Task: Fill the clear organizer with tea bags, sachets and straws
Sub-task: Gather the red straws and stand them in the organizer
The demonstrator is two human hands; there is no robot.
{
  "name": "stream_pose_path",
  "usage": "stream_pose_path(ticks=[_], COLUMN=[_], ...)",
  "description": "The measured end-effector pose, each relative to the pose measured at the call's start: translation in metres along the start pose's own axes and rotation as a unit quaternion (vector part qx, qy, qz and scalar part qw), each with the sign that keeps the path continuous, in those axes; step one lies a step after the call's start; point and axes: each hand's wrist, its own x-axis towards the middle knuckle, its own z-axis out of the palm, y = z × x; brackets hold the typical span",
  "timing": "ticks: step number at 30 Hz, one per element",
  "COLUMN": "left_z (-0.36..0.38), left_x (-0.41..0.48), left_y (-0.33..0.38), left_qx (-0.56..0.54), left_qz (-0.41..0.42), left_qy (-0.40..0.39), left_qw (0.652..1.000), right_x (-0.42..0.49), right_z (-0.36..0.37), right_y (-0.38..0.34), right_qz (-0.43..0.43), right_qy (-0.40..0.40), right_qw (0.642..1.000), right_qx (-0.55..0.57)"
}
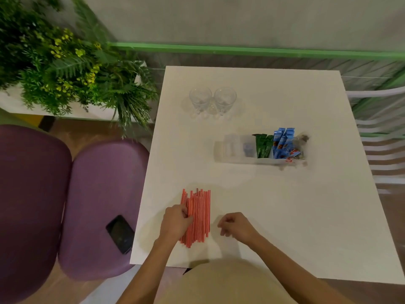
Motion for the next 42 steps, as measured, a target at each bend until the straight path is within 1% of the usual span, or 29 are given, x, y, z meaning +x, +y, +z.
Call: stream_pose_path(ticks=[3, 7, 9, 13, 15, 17, 20, 24, 28, 30, 33, 35, 36, 39, 42], left_z=[-0.007, -0.018, -0.021, -0.016, -0.009, -0.003, 0.006, 0.013, 0.016, 0.018, 0.022, 0.024, 0.024, 0.015, 0.001], left_x=[-0.006, -0.017, -0.020, -0.024, -0.025, -0.026, -0.027, -0.028, -0.036, -0.044, -0.054, -0.055, -0.055, -0.050, -0.042], left_y=[0.000, 0.017, 0.029, 0.050, 0.057, 0.062, 0.064, 0.063, 0.065, 0.066, 0.065, 0.064, 0.063, 0.062, 0.058], left_qx=[-0.045, -0.081, -0.093, -0.099, -0.089, -0.080, -0.088, -0.113, -0.135, -0.160, -0.215, -0.263, -0.282, -0.314, -0.332], left_qz=[0.003, 0.018, 0.031, 0.073, 0.090, 0.099, 0.095, 0.095, 0.077, 0.063, 0.018, 0.008, 0.006, -0.004, 0.002], left_qy=[-0.011, -0.024, -0.031, -0.063, -0.085, -0.097, -0.092, -0.080, -0.066, -0.090, -0.155, -0.177, -0.175, -0.133, -0.124], left_qw=[0.999, 0.996, 0.995, 0.990, 0.988, 0.987, 0.987, 0.986, 0.986, 0.981, 0.964, 0.949, 0.943, 0.940, 0.935], right_x=[0.001, 0.008, 0.011, 0.011, 0.011, 0.010, 0.012, 0.018, 0.022, 0.022, 0.023, 0.024, 0.024, 0.024, 0.018], right_z=[0.006, 0.018, 0.024, 0.024, 0.020, 0.017, 0.014, 0.011, 0.010, 0.008, 0.001, -0.004, -0.007, -0.013, -0.021], right_y=[-0.013, -0.028, -0.035, -0.040, -0.041, -0.044, -0.044, -0.040, -0.038, -0.040, -0.047, -0.050, -0.051, -0.051, -0.049], right_qz=[0.001, 0.002, 0.015, 0.040, 0.045, 0.049, 0.058, 0.072, 0.084, 0.075, 0.051, 0.033, 0.026, 0.017, 0.023], right_qy=[-0.003, -0.005, -0.017, -0.089, -0.107, -0.103, -0.062, -0.039, -0.031, -0.027, -0.027, -0.040, -0.049, -0.068, -0.088], right_qw=[0.999, 0.994, 0.987, 0.948, 0.927, 0.906, 0.883, 0.871, 0.851, 0.841, 0.829, 0.834, 0.839, 0.853, 0.869], right_qx=[0.047, 0.106, 0.160, 0.304, 0.356, 0.407, 0.462, 0.485, 0.517, 0.536, 0.556, 0.550, 0.541, 0.517, 0.487])
